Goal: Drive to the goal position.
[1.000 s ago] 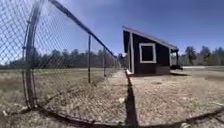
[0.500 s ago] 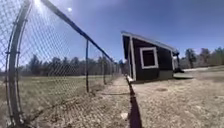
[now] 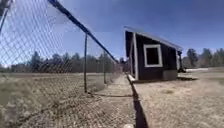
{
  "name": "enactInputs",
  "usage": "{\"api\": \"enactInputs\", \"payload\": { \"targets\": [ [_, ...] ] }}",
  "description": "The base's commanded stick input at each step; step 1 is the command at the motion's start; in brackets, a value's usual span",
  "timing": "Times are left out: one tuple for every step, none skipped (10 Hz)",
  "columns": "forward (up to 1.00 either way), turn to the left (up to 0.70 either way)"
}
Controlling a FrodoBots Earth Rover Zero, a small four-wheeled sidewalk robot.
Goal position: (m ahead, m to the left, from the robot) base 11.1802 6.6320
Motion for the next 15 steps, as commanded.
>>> {"api": "enactInputs", "payload": {
  "targets": [
    [0.70,0.03],
    [0.70,0.03],
    [0.70,0.03],
    [0.70,0.03],
    [0.70,0.03],
    [0.70,0.03],
    [0.70,0.03],
    [0.70,0.03],
    [0.70,0.03],
    [0.70,0.03],
    [0.70,0.03],
    [0.69,0.03],
    [0.69,0.03],
    [0.70,0.03],
    [0.70,0.03]
  ]
}}
